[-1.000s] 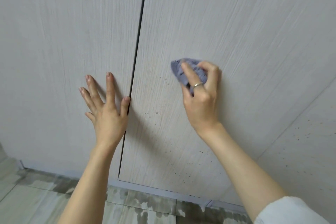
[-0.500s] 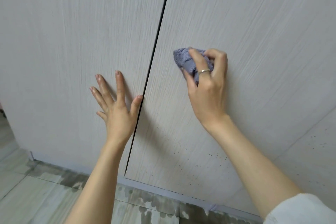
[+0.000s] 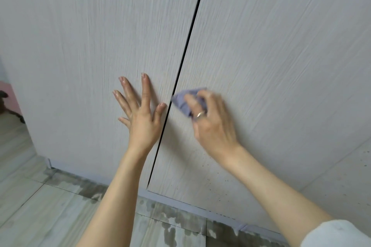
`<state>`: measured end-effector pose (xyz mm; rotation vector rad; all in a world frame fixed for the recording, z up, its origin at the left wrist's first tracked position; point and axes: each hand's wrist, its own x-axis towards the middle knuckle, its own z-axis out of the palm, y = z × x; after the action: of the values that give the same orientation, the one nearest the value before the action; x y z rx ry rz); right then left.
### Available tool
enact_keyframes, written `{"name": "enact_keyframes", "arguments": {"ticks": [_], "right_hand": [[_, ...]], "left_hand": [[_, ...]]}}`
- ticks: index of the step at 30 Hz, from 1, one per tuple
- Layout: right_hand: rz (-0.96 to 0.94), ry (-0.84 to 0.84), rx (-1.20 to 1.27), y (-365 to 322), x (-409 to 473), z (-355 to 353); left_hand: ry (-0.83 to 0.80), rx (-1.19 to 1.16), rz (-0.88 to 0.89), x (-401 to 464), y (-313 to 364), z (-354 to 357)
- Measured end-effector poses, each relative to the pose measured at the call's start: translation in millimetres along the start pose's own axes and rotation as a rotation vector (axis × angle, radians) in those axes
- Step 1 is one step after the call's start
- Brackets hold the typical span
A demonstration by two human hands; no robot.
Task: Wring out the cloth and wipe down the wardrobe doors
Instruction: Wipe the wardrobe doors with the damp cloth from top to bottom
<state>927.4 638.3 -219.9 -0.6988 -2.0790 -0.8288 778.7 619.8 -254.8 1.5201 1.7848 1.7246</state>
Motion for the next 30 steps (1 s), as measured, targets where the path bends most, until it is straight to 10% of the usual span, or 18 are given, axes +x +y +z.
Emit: {"name": "enact_keyframes", "arguments": {"ticks": [5,15,25,30], "right_hand": [[0.206,0.158,0.067,-11,0,14],[-0.145,-0.375,-0.091,-56,-143,64],[0.251,0.037,0.0,-19,-83,22],[-0.082,-0.316,-0.015,-35,-161,46]], "left_hand": [[0.033,-0.012,0.016,-3,-1,-3],[-0.008,0.02,0.045,-10,-13,-3],[0.022,-0.012,-0.005,-17,-15,9],[0.025,-0.016,-0.017,-21,-18,11]]}}
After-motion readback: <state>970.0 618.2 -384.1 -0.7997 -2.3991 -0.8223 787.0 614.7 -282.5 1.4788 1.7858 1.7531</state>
